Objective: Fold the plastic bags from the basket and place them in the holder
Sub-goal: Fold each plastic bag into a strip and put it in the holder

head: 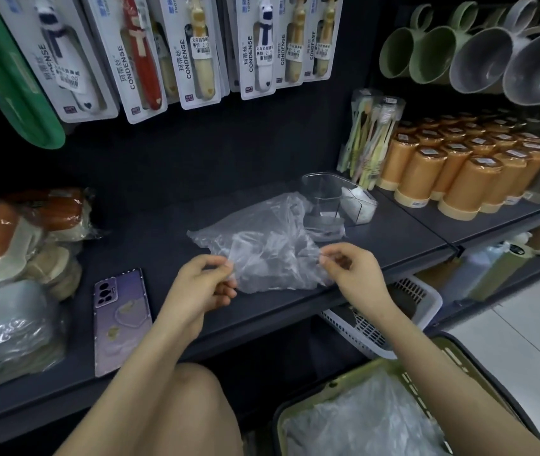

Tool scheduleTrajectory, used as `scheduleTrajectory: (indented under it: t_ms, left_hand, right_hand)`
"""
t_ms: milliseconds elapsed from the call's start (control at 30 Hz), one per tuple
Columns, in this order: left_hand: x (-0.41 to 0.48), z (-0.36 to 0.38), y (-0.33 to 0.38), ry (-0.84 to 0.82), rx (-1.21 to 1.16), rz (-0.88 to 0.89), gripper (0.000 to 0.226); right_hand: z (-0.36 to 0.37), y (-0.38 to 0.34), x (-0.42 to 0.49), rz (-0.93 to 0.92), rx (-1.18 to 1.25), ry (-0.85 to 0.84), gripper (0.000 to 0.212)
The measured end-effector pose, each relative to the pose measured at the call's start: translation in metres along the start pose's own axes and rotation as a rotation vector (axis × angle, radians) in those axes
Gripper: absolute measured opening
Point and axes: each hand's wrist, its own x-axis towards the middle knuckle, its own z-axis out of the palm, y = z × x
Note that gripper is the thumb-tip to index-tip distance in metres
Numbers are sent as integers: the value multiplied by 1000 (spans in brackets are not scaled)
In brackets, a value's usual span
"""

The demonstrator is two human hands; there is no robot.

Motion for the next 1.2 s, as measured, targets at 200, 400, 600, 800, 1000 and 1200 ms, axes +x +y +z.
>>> scheduleTrajectory:
  t_ms: [200, 400, 600, 800, 1000, 1200]
  left_hand:
    - [16, -21, 3, 73, -217, -57, 9]
    - [15, -33, -1, 139, -288, -108, 7]
    - [13, -36, 0, 110, -297, -220, 7]
    - [16, -34, 1, 113, -327, -280, 4]
    - [27, -36, -1, 253, -417, -219, 18]
    - [36, -26, -17, 284, -196, -116, 19]
  right_hand:
    - [-32, 13, -8, 27, 71, 115, 12]
    - [-41, 16, -28, 64, 288, -42, 11]
    - [-33, 20, -47, 68, 141, -286, 47]
    - [-27, 22, -55, 54, 181, -92, 8]
    - [-55, 36, -58, 87, 297, -159, 15]
    - [-88, 37, -64, 152, -45, -560, 59]
